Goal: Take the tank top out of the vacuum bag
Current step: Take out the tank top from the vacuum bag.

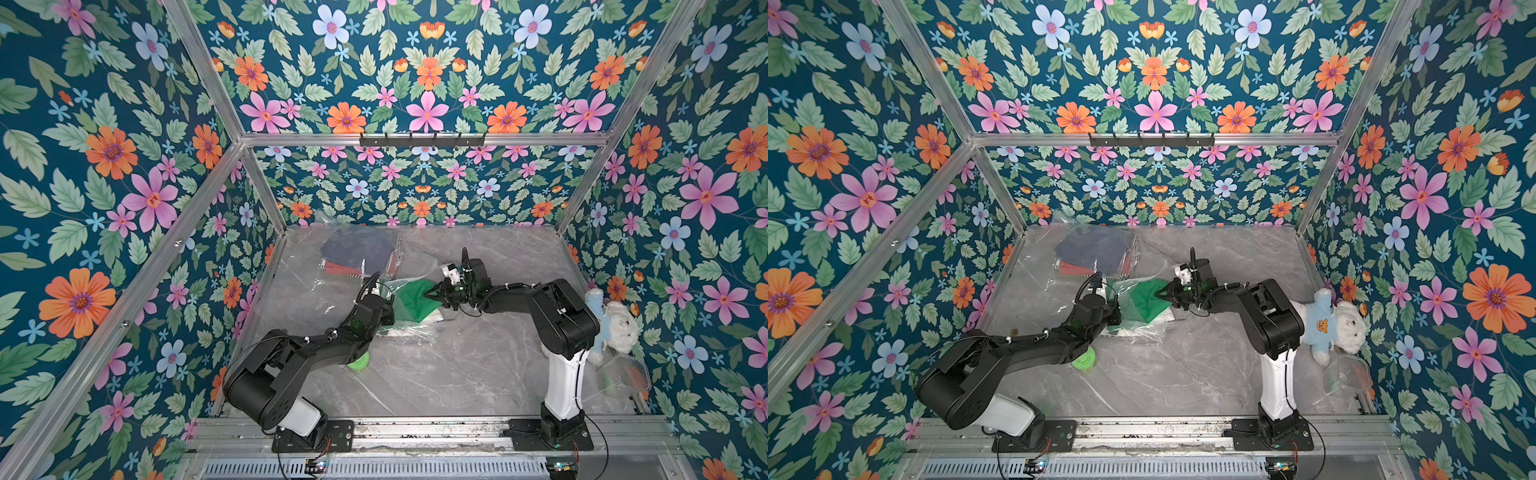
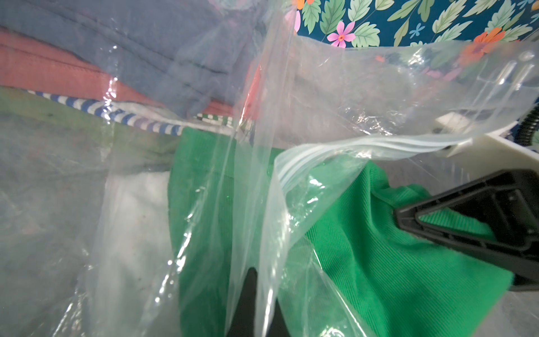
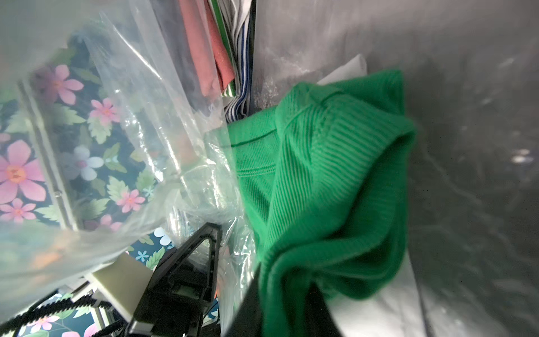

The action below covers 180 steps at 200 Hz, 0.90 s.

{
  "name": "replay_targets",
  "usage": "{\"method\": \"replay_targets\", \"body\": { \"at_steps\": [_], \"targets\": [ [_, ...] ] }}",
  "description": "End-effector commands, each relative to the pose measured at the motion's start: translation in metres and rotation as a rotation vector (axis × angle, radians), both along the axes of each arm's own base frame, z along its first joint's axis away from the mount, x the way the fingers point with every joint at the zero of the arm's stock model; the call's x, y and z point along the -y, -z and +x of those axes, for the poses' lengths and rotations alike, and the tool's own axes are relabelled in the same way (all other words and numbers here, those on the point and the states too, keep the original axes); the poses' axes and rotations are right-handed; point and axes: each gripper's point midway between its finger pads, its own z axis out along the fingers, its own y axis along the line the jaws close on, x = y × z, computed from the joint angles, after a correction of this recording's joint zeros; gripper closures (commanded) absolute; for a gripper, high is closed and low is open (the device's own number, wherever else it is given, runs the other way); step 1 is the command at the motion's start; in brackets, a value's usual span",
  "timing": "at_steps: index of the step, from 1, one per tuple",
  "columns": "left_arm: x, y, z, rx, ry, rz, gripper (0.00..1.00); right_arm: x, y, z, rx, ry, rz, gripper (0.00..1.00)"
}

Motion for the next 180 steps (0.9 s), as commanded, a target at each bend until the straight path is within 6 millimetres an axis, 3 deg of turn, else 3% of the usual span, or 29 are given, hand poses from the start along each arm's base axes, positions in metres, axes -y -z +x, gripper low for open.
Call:
{"method": "replay_targets", "body": {
  "at_steps": [1,48,92,112,114,120,180],
  "targets": [
    [-0.007,-0.004,0.001,0.016,-0.034,0.007,1.0,0.0,-0.021,-0.002,0.089,-0.036,0.008,1.0],
    [-0.031,-0.02,-0.003,0.073,-0.146,0.056,1.0,0.016,-0.042,-0.011,0.204,-0.056,-0.12,1.0],
    [-0.048,-0.011,-0.004,0.034,-0.245,0.097,1.0,0.031,-0.072,-0.017,0.259,-0.046,-0.112,1.0],
    [-0.05,-0.008,-0.004,0.024,-0.257,0.105,1.0,0.047,-0.072,-0.019,0.253,-0.02,-0.133,1.0],
    [-0.05,-0.008,-0.004,0.024,-0.258,0.107,1.0,0.049,-0.083,-0.02,0.277,-0.015,-0.126,1.0],
    [-0.051,-0.008,-0.004,0.024,-0.26,0.107,1.0,0.055,-0.088,-0.021,0.288,-0.005,-0.13,1.0],
    [-0.052,-0.008,-0.003,0.022,-0.269,0.112,1.0,0.115,-0.09,-0.032,0.265,0.107,-0.194,1.0]
  ]
}}
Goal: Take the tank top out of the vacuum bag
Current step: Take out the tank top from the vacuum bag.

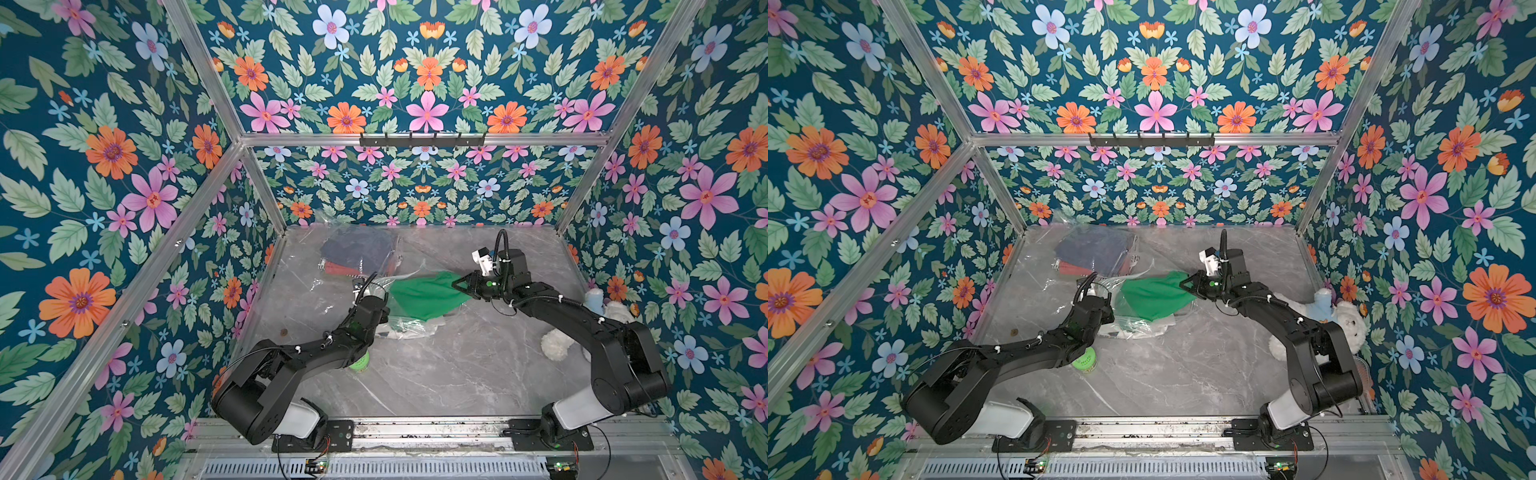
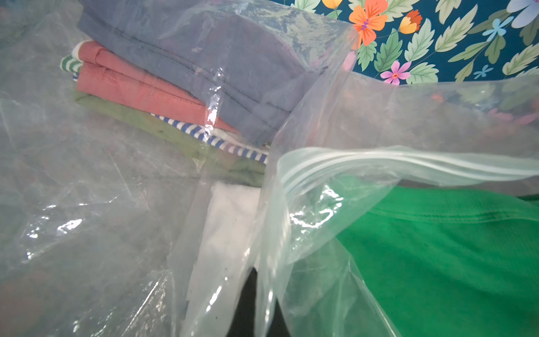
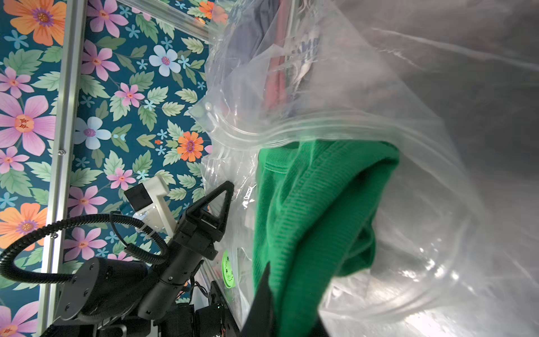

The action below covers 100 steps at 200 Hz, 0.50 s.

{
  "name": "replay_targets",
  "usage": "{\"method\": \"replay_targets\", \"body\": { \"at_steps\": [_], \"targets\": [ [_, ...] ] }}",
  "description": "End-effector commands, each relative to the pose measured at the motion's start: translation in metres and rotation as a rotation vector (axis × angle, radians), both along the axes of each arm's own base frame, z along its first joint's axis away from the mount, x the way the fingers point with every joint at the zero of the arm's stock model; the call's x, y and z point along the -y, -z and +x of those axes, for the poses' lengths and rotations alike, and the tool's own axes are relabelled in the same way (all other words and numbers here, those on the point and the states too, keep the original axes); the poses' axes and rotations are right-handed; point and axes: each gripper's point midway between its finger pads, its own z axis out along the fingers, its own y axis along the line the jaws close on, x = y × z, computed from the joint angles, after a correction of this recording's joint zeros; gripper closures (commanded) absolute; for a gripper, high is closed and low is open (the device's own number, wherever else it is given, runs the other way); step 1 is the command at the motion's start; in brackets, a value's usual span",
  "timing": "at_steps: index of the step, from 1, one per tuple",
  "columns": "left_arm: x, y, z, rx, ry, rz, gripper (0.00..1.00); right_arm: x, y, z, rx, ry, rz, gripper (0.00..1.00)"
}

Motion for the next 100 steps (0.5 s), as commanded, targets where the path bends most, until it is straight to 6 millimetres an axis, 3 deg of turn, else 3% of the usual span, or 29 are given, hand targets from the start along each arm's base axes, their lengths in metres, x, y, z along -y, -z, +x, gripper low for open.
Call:
{"method": "replay_targets", "body": {
  "at_steps": [1,60,100],
  "targets": [
    [-0.012,0.006,-0.002,-0.021,-0.051,0.04,1.0,0.026,0.004,-0.005,-0.015,0.052,-0.029,1.0],
    [-0.017,0.006,0.001,-0.029,-0.076,0.083,1.0,0.1,0.026,-0.013,-0.09,0.24,-0.08,1.0],
    [-0.031,0.006,0.002,-0.042,-0.125,0.138,1.0,0.14,0.047,-0.018,-0.138,0.355,-0.152,1.0]
  ]
}}
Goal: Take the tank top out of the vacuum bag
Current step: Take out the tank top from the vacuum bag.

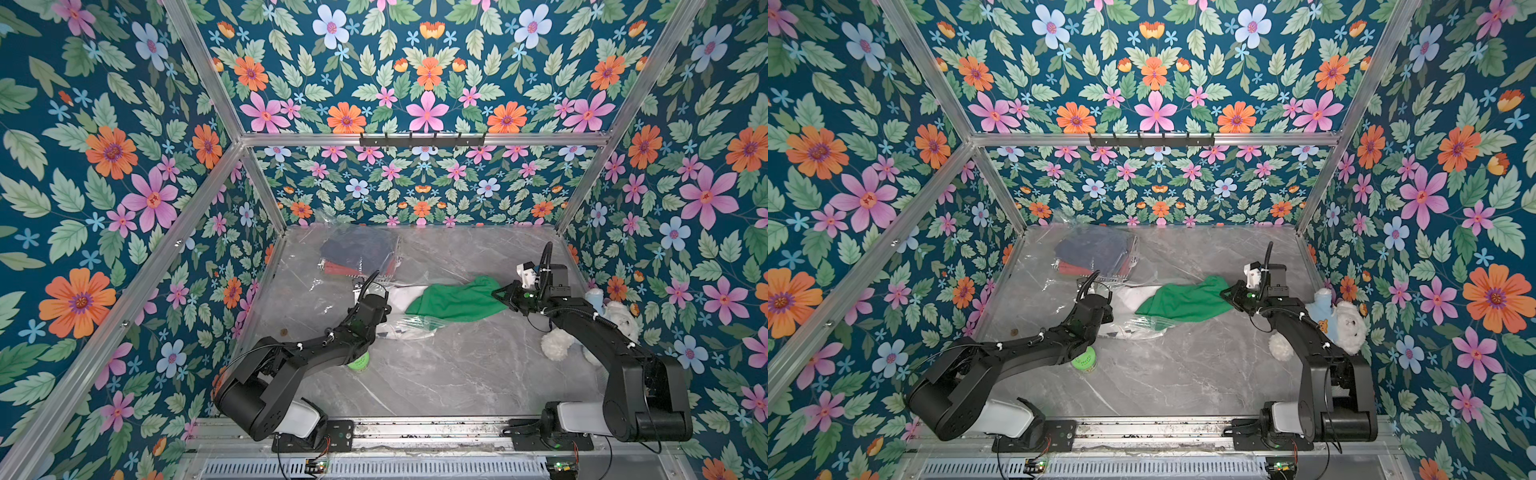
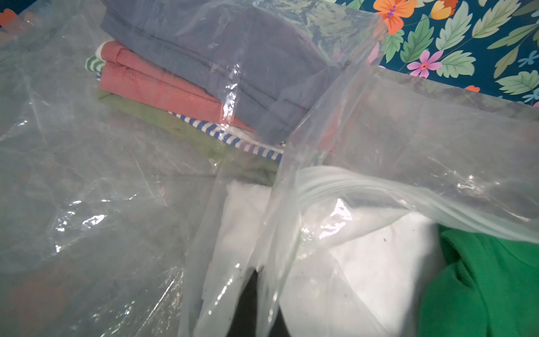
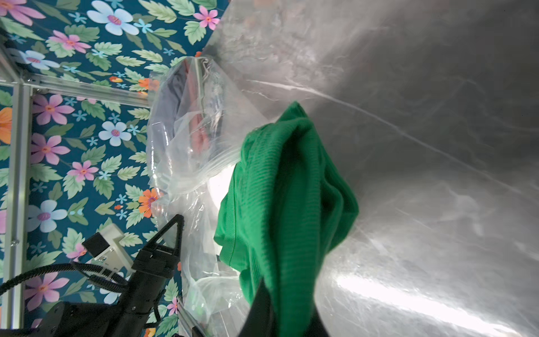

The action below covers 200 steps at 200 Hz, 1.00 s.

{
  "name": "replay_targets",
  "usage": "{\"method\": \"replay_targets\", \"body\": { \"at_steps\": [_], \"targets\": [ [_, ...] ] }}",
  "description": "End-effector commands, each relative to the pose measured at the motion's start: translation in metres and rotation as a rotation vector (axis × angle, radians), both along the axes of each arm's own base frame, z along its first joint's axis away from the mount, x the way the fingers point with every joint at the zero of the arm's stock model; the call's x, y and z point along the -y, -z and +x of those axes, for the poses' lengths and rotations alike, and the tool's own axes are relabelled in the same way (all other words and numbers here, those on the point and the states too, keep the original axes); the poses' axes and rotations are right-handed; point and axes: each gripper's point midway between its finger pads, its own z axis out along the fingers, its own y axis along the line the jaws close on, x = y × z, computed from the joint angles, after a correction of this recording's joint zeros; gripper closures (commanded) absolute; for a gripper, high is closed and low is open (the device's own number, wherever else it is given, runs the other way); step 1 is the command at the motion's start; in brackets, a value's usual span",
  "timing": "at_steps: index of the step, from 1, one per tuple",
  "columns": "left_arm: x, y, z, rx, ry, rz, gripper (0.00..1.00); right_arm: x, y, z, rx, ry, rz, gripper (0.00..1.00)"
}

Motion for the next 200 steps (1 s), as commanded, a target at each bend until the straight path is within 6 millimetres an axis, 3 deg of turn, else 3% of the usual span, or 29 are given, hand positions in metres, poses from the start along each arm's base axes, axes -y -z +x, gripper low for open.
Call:
{"method": "replay_targets", "body": {
  "at_steps": [1,49,120,154,200],
  "targets": [
    [-0.021,0.001,-0.001,-0.012,-0.073,0.075,1.0,0.021,0.012,-0.003,-0.024,0.052,-0.072,1.0],
    [-0.049,0.0,-0.004,-0.02,-0.149,0.09,1.0,0.052,0.018,0.0,-0.042,0.118,-0.176,1.0],
    [-0.089,0.004,-0.007,-0.039,-0.26,0.028,1.0,0.064,0.011,0.024,-0.027,0.159,-0.209,1.0],
    [-0.107,0.006,-0.004,-0.048,-0.303,-0.007,1.0,0.077,0.011,0.018,-0.033,0.22,-0.252,1.0],
    [-0.11,0.011,0.006,-0.072,-0.31,-0.012,1.0,0.109,0.003,0.005,-0.018,0.366,-0.274,1.0]
  ]
}}
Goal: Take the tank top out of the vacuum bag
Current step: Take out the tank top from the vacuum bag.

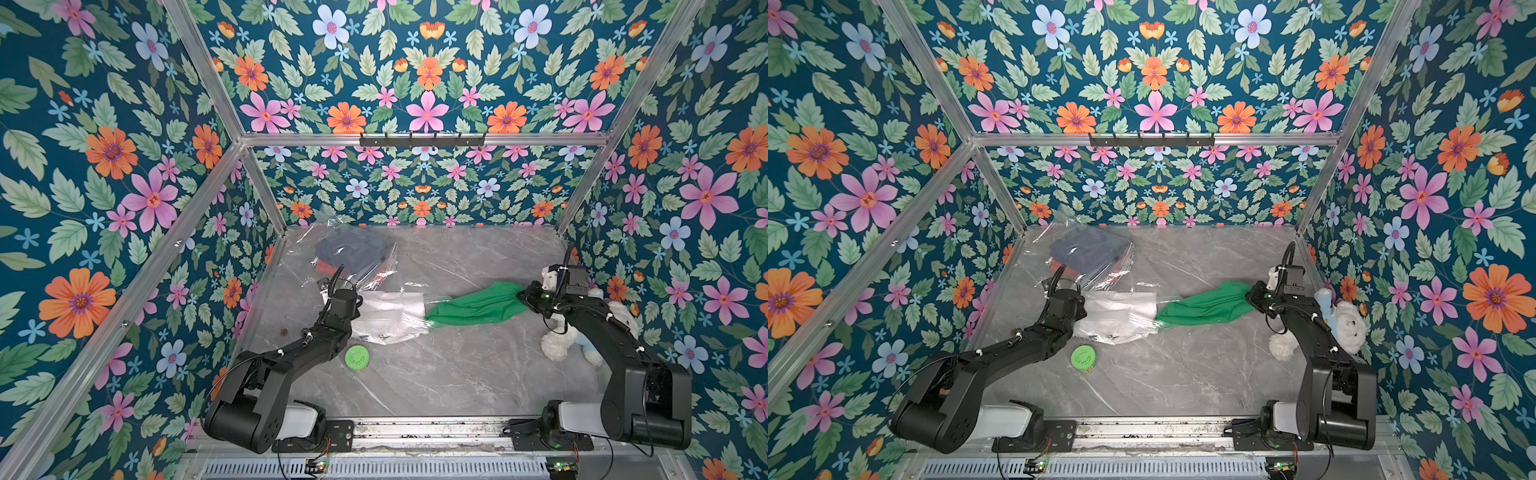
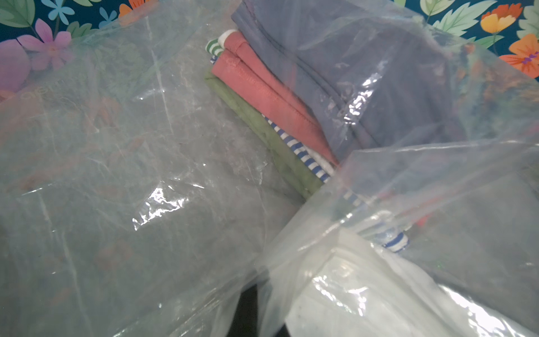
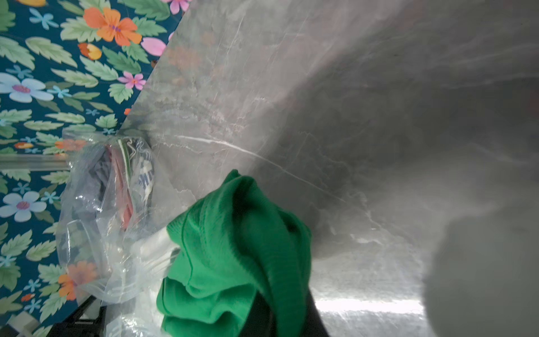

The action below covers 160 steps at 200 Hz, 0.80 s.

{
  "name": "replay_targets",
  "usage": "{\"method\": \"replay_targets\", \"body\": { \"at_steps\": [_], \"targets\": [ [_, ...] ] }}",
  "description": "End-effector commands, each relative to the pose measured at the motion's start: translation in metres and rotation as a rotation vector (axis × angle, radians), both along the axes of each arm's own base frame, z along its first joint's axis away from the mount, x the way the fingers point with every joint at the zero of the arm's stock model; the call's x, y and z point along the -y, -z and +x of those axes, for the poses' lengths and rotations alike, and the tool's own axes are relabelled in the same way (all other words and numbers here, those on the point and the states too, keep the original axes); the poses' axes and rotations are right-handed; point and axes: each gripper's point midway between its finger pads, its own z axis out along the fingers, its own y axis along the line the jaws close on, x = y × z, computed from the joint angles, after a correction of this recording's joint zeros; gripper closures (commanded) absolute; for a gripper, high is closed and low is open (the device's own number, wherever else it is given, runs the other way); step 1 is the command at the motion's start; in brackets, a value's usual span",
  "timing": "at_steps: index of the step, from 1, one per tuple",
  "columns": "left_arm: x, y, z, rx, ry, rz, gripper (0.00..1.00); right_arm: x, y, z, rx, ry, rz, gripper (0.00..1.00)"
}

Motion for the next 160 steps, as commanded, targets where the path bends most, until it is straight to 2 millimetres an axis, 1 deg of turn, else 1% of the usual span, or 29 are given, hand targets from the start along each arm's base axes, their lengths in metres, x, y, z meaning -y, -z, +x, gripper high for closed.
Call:
{"method": "replay_targets", "body": {
  "at_steps": [1,16,52,73,75,76,77,80,81,82,83,93,95,98,106,112,138,150,160],
  "targets": [
    [-0.014,0.003,0.0,-0.022,-0.061,0.037,1.0,0.028,-0.005,0.002,0.027,0.119,-0.066,1.0],
    [-0.016,0.006,0.001,-0.029,-0.065,0.022,1.0,0.027,-0.005,0.002,0.032,0.111,-0.058,1.0],
    [-0.019,0.003,0.001,-0.018,-0.074,0.011,1.0,0.006,0.007,0.013,0.015,0.023,0.043,1.0],
    [-0.02,0.0,-0.001,-0.004,-0.071,0.01,1.0,-0.001,0.012,0.019,-0.017,-0.014,0.003,1.0],
    [-0.02,0.0,-0.002,-0.002,-0.07,0.01,1.0,0.0,0.013,0.019,-0.024,-0.015,-0.004,0.94],
    [-0.02,-0.001,-0.002,-0.001,-0.07,0.009,1.0,0.0,0.013,0.02,-0.029,-0.015,-0.013,0.89],
    [-0.02,0.0,-0.002,-0.002,-0.07,0.009,1.0,0.0,0.013,0.02,-0.029,-0.015,-0.013,0.89],
    [-0.02,-0.001,-0.002,0.0,-0.068,0.008,1.0,0.0,0.013,0.021,-0.033,-0.016,-0.026,0.8],
    [-0.02,-0.001,-0.002,0.001,-0.068,0.008,1.0,0.0,0.012,0.021,-0.037,-0.016,-0.034,0.74],
    [-0.02,-0.001,-0.002,0.002,-0.068,0.007,1.0,0.0,0.012,0.021,-0.037,-0.016,-0.034,0.74],
    [-0.02,-0.001,-0.002,0.001,-0.066,0.007,1.0,0.0,0.012,0.021,-0.038,-0.016,-0.041,0.7],
    [-0.019,-0.001,-0.003,0.002,-0.062,0.005,1.0,0.006,0.008,0.021,-0.041,-0.004,-0.104,0.28],
    [-0.019,-0.001,-0.003,0.003,-0.06,0.003,1.0,0.007,0.007,0.021,-0.039,0.0,-0.119,0.22],
    [-0.018,0.0,-0.003,0.001,-0.056,0.001,1.0,0.008,0.004,0.02,-0.037,0.002,-0.135,0.18],
    [-0.016,0.0,-0.002,0.004,-0.049,-0.006,1.0,0.014,-0.003,0.018,-0.022,0.02,-0.188,0.13],
    [-0.015,0.0,-0.002,0.006,-0.042,-0.014,1.0,0.017,-0.009,0.015,-0.006,0.03,-0.22,0.11],
    [-0.006,-0.001,0.0,0.036,-0.008,-0.057,1.0,0.034,-0.036,-0.001,0.047,0.101,-0.354,0.11],
    [-0.001,-0.003,0.003,0.052,0.01,-0.08,1.0,0.036,-0.047,-0.008,0.064,0.106,-0.404,0.12],
    [0.004,-0.005,0.005,0.063,0.025,-0.095,1.0,0.032,-0.053,-0.012,0.078,0.089,-0.43,0.13]
  ]
}}
